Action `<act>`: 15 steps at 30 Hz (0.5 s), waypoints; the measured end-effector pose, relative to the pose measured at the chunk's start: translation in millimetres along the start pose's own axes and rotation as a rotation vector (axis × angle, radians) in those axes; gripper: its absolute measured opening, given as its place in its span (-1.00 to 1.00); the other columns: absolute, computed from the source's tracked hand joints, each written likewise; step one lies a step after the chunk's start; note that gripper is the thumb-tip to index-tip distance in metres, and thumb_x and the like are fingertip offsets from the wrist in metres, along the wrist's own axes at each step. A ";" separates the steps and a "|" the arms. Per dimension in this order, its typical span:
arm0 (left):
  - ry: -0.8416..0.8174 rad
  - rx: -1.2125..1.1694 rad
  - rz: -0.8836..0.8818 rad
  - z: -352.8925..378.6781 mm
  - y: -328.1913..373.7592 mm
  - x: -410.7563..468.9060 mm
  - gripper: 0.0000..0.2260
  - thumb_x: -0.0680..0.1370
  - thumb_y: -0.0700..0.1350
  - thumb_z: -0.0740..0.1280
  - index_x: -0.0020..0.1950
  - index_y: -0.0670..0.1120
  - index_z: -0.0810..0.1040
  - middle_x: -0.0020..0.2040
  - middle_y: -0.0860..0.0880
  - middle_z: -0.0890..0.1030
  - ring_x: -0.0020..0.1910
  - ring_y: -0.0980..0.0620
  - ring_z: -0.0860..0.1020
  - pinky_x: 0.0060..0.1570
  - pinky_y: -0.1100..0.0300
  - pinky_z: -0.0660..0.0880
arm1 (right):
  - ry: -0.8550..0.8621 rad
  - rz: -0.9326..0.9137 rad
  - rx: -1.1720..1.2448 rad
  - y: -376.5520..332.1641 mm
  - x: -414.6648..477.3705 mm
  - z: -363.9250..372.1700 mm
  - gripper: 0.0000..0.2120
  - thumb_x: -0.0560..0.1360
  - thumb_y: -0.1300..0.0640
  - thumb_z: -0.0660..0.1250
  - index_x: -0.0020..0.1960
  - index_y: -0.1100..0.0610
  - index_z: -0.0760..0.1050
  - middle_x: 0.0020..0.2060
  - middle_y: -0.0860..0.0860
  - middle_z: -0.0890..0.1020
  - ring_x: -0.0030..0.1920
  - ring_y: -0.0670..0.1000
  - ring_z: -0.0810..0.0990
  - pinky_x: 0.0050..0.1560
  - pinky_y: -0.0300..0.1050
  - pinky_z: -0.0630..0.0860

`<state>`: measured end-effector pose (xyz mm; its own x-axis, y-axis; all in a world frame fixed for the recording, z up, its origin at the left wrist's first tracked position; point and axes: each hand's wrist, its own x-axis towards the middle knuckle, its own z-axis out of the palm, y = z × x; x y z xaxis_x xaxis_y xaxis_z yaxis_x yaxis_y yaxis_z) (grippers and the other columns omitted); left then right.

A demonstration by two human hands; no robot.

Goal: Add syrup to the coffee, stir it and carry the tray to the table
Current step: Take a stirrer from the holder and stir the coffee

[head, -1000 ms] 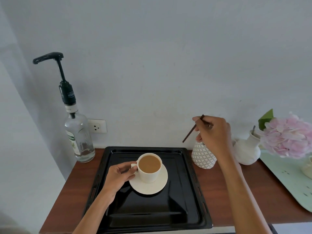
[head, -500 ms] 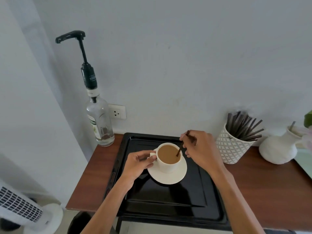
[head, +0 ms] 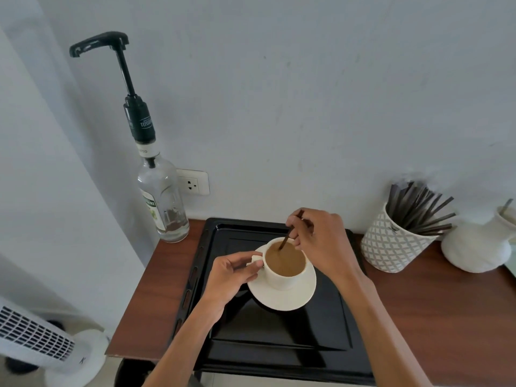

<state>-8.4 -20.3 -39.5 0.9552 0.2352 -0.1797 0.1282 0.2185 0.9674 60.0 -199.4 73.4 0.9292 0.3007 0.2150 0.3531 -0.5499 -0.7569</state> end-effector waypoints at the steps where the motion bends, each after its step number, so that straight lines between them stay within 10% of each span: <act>1: -0.004 -0.002 0.003 0.3 0.4 0.2 -0.83 0.50 -0.23 0.52 -0.01 0.02 0.80 -0.02 -0.04 0.80 0.02 0.09 0.74 -0.10 0.31 0.65 | 0.014 -0.007 -0.054 0.8 1.6 -4.4 -0.78 0.66 0.21 0.30 -0.10 0.13 0.67 -0.36 -0.07 0.68 -0.35 -0.07 0.69 -0.17 -0.13 0.69; 15: -0.026 0.002 -0.005 -1.3 -1.5 -0.4 -0.85 0.51 -0.19 0.52 0.03 -0.01 0.79 0.00 -0.06 0.80 0.02 0.06 0.75 -0.03 0.27 0.66 | 0.005 0.020 0.014 -10.1 -14.7 6.6 -0.75 0.65 0.18 0.29 -0.16 0.09 0.63 -0.37 -0.04 0.68 -0.30 0.01 0.69 -0.09 0.14 0.67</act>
<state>-9.3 -19.5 -41.1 0.9612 0.2093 -0.1796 0.1333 0.2173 0.9670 42.1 -193.1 73.7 0.9366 0.2858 0.2029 0.3330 -0.5452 -0.7693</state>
